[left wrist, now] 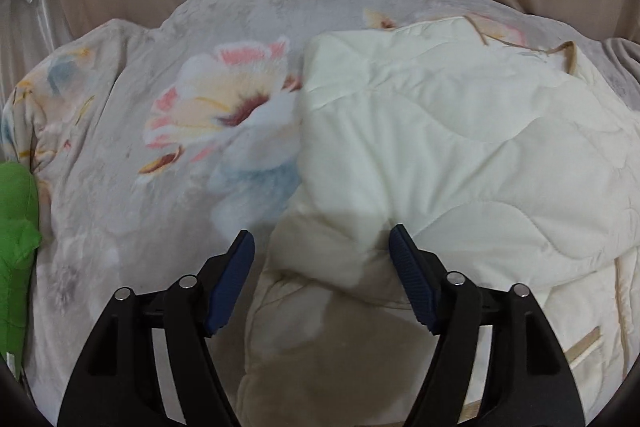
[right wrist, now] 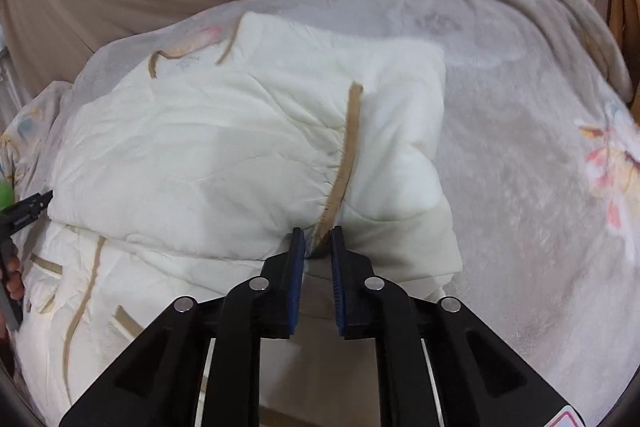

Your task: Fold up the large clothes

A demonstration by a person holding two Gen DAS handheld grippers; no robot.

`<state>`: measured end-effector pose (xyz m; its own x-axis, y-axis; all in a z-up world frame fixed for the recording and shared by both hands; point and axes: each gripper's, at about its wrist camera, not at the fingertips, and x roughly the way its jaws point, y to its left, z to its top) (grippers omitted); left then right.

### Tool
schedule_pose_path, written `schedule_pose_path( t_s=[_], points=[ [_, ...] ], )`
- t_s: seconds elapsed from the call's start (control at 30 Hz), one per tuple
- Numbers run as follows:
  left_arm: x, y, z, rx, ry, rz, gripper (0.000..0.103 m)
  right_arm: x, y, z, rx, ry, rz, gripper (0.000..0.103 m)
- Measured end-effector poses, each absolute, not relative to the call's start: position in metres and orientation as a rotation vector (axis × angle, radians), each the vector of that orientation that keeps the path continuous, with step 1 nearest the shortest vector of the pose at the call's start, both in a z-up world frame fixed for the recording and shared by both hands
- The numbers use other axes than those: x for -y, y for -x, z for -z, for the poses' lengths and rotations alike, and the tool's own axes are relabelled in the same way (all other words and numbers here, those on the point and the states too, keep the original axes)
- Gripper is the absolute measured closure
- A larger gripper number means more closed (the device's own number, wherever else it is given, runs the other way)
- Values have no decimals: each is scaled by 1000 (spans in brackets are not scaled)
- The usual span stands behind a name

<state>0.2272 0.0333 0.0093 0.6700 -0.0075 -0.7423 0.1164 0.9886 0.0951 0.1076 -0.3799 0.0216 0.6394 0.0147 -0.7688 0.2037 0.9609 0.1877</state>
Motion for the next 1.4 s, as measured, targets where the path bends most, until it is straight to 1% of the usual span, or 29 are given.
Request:
schedule_pose_path(
  t_s=[0.1,0.17,0.2,0.23,0.27,0.33,0.37,0.4,0.43,0.5,0.63,0.7,0.83,0.87,0.93,0.97,1.0,1.03,1.07,1.1,1.13,1.17,1.2,1.33,1.4],
  points=[
    [-58,-213,-16,-848,-96,45,34,379,-69,-43,-831,-276,131,89],
    [-75,-190,-23,-853,-99,52,35,377,-28,-57,-798,-258,127,82],
    [-82,-177,-25,-859,-95,60,35,377,-11,-60,-791,-254,128,78],
    [-92,-163,-28,-866,-76,85,35,377,17,-63,-785,-259,128,67],
    [-101,-147,-29,-875,-50,116,33,378,41,-63,-781,-269,125,55],
    [-121,-110,-30,-896,1,173,23,381,81,-61,-778,-291,117,48],
    [-131,-88,-30,-899,32,208,17,381,107,-58,-778,-309,113,45],
    [-139,-71,-28,-908,58,234,12,382,128,-53,-778,-334,106,43],
    [-144,-56,-26,-918,80,252,11,385,150,-46,-779,-368,94,39],
    [-158,-26,-16,-956,157,303,9,386,184,-34,-779,-423,85,37],
    [-174,0,7,-992,285,311,9,376,220,-11,-778,-508,84,31],
    [-176,2,16,-995,352,325,8,376,220,-1,-771,-564,53,31],
    [-167,1,20,-942,375,331,8,365,206,10,-733,-642,1,30],
    [-163,1,20,-931,388,325,8,362,202,11,-728,-655,-12,30],
    [-157,-5,18,-923,384,342,17,357,192,12,-713,-686,-30,30],
    [-153,-6,17,-922,370,344,31,354,187,13,-710,-697,-31,30],
    [-149,-6,14,-918,353,349,48,351,185,13,-707,-699,-27,34],
    [-145,-5,12,-923,346,369,58,347,182,13,-709,-689,-16,54],
    [-144,-2,9,-924,345,380,75,344,181,12,-716,-672,4,83],
    [-145,0,5,-912,334,372,84,344,182,10,-713,-661,17,89],
    [-147,6,-1,-894,325,374,86,344,188,5,-682,-660,11,93],
    [-150,13,-8,-874,329,384,90,343,194,-1,-656,-653,5,97],
    [-153,20,-14,-857,335,389,93,344,203,-9,-622,-640,-2,97],
    [-173,65,-55,-754,375,465,95,348,249,-47,-474,-640,-91,99],
    [-184,95,-83,-674,385,498,95,342,279,-73,-378,-585,-117,99]
  ],
)
